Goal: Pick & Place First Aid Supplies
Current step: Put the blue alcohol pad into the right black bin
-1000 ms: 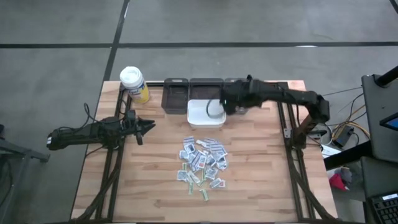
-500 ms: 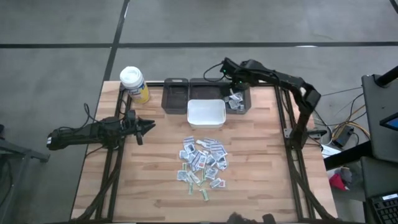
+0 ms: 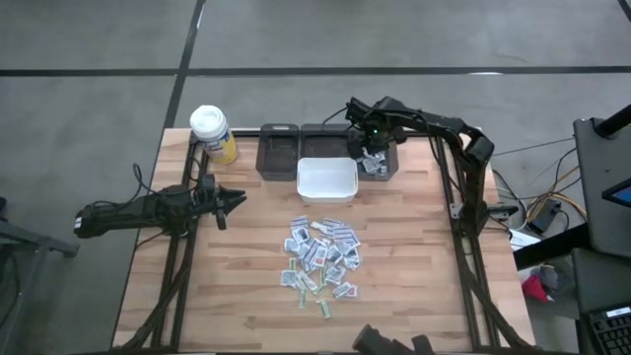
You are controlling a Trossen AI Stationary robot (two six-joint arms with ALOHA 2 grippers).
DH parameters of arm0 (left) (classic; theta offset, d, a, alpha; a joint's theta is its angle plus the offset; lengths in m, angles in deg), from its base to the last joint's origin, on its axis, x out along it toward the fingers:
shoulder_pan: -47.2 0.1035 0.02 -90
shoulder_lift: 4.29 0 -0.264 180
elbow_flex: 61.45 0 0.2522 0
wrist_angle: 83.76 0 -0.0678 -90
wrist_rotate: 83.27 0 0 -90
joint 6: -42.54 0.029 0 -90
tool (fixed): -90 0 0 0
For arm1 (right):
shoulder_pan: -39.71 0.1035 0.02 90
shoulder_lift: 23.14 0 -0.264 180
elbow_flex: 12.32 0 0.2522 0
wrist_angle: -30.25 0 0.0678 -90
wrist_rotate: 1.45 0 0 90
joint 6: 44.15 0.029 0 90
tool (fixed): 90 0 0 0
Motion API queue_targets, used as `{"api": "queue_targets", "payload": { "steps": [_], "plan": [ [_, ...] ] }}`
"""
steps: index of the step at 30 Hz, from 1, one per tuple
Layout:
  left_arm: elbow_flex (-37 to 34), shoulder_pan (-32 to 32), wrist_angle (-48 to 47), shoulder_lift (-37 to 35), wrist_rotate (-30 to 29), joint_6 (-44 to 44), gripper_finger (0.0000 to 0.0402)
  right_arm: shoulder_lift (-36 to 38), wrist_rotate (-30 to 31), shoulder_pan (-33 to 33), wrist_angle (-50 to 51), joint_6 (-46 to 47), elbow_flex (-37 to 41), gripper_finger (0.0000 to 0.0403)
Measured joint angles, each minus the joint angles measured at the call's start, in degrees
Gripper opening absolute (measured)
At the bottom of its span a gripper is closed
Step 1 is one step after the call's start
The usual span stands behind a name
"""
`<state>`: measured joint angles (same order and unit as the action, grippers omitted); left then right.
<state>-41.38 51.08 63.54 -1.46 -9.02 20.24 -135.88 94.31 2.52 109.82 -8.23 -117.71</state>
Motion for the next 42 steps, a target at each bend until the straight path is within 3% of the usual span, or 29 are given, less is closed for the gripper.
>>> {"api": "queue_targets", "payload": {
  "steps": [7, 15, 22, 28, 42],
  "plan": [
    [0.0, 0.0, 0.0, 0.0, 0.0, 0.0, 0.0094, -1.4, 1.1, -0.4, 0.0, -1.6, 0.0, 0.0038],
    [0.0, 0.0, 0.0, 0.0, 0.0, 0.0, 0.0094, 0.1, 1.0, -0.3, 1.7, -1.6, 0.0, 0.0132],
    [0.0, 0.0, 0.0, 0.0, 0.0, 0.0, 0.0094, 4.6, -4.1, 2.1, 7.9, 0.9, -0.1, 0.0199],
    [0.0, 0.0, 0.0, 0.0, 0.0, 0.0, 0.0094, 7.6, -4.5, 9.1, 11.3, 4.7, -0.1, 0.0208],
    [0.0, 0.0, 0.0, 0.0, 0.0, 0.0, 0.0094, 9.0, -4.5, 31.1, 11.5, 16.9, -0.1, 0.0183]
  ]
}}
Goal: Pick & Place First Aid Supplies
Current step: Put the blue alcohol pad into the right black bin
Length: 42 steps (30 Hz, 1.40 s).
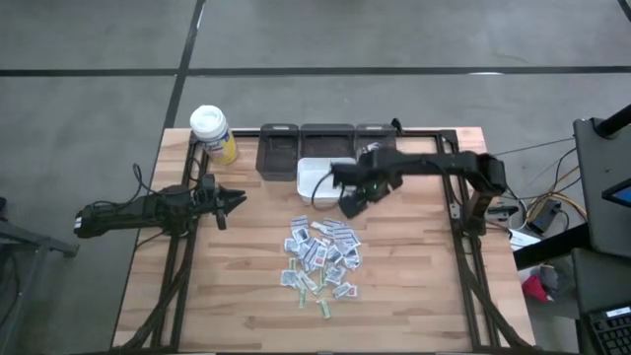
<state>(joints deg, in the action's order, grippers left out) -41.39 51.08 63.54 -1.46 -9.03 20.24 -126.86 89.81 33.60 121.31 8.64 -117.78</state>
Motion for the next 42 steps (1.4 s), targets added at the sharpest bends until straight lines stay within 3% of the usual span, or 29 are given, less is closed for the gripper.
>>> {"api": "queue_targets", "payload": {
  "steps": [8, 21, 33, 42],
  "plan": [
    [0.0, 0.0, 0.0, 0.0, 0.0, 0.0, 0.0094, 0.0, 0.0, 8.6, -3.8, 2.8, 0.1, 0.0165],
    [0.0, 0.0, 0.0, 0.0, 0.0, 0.0, 0.0094, -0.1, -2.6, 15.7, -22.8, 2.6, 7.5, 0.0139],
    [0.0, 0.0, 0.0, 0.0, 0.0, 0.0, 0.0094, -0.1, -7.1, 16.2, -35.7, 2.8, 16.1, 0.0136],
    [0.0, 0.0, 0.0, 0.0, 0.0, 0.0, 0.0094, -3.1, -10.8, 15.1, -35.2, 4.0, 16.6, 0.0135]
  ]
}}
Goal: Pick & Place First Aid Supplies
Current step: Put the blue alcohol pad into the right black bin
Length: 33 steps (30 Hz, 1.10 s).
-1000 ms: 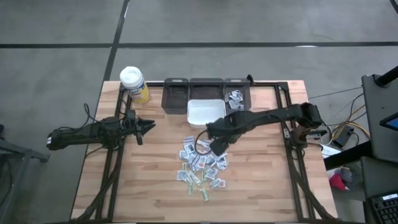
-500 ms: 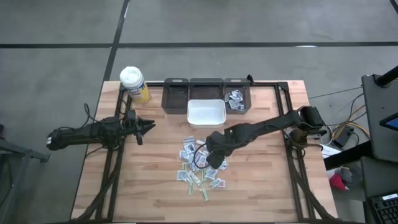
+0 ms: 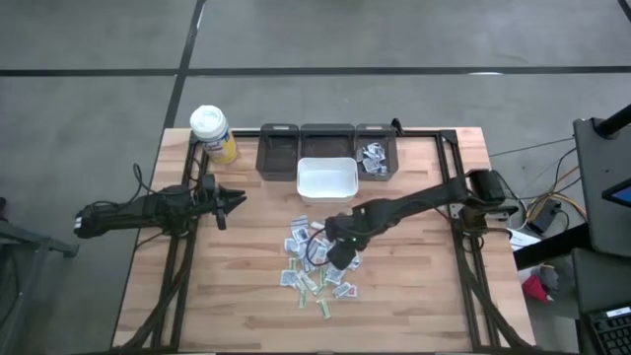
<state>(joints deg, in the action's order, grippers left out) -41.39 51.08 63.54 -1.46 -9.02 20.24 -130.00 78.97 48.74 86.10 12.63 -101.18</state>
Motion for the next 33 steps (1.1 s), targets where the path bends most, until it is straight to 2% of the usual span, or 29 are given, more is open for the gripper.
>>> {"api": "queue_targets", "payload": {
  "steps": [4, 16, 33],
  "plan": [
    [0.0, 0.0, 0.0, 0.0, 0.0, 0.0, 0.0094, -2.5, -2.5, 0.1, 0.8, -1.1, -2.3, 0.0134],
    [0.0, 0.0, 0.0, 0.0, 0.0, 0.0, 0.0094, -8.6, -2.2, -0.7, 6.5, -4.2, -9.6, 0.0130],
    [0.0, 0.0, 0.0, 0.0, 0.0, 0.0, 0.0094, -9.6, -2.4, -2.6, 6.0, -5.4, -9.7, 0.0128]
  ]
}}
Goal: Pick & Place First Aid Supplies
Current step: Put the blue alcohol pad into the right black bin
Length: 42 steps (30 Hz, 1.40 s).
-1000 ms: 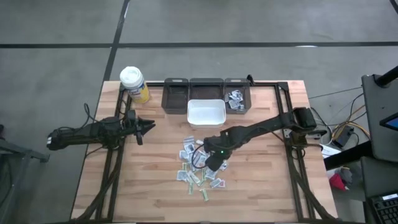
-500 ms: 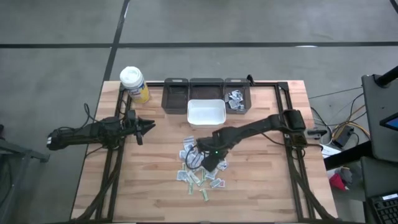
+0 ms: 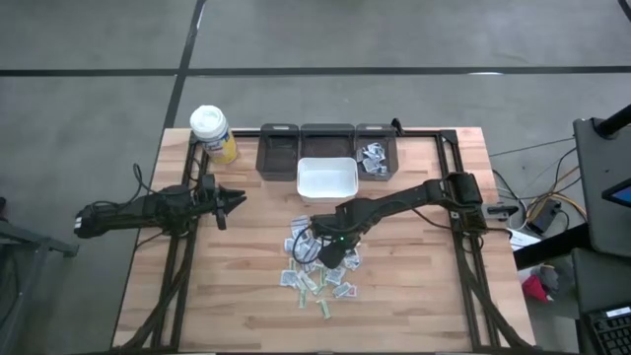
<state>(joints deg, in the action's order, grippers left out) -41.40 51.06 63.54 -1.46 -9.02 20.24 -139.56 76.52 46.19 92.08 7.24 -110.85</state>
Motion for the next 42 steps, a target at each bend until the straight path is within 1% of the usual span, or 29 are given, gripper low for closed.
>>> {"api": "queue_targets", "payload": {
  "steps": [5, 22, 28, 37, 42],
  "plan": [
    [0.0, 0.0, 0.0, 0.0, 0.0, 0.0, 0.0094, 0.0, 0.0, -0.1, -0.5, -0.2, 0.3, 0.0132],
    [0.0, 0.0, 0.0, 0.0, 0.0, 0.0, 0.0094, -0.1, 0.0, -0.2, -2.5, -0.4, 2.3, 0.0127],
    [0.0, 0.0, 0.0, 0.0, 0.0, 0.0, 0.0094, -0.1, 0.0, -0.1, -3.8, -0.4, 4.0, 0.0129],
    [0.0, 0.0, 0.0, 0.0, 0.0, 0.0, 0.0094, -0.1, -0.7, -0.1, -4.6, 0.4, 5.2, 0.0119],
    [0.0, 0.0, 0.0, 0.0, 0.0, 0.0, 0.0094, -0.1, -0.7, -0.2, -4.6, 0.5, 5.2, 0.0101]
  ]
}}
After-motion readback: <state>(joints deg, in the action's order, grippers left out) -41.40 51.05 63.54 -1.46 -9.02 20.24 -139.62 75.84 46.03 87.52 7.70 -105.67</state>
